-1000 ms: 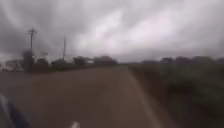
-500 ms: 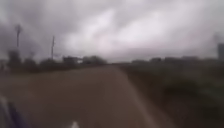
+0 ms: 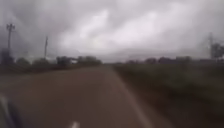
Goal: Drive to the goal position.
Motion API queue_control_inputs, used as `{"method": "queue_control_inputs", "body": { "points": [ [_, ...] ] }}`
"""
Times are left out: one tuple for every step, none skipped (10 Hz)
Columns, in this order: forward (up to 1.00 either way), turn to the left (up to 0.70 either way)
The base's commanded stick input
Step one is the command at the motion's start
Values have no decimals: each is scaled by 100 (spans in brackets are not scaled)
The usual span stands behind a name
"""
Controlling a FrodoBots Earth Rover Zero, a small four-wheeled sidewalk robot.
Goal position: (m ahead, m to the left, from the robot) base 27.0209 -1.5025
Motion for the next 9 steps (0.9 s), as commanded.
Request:
{"method": "queue_control_inputs", "body": {
  "points": [
    [70,0],
    [70,0],
    [70,0],
    [70,0],
    [70,0],
    [70,0],
    [70,0],
    [70,0],
    [70,0]
  ]
}}
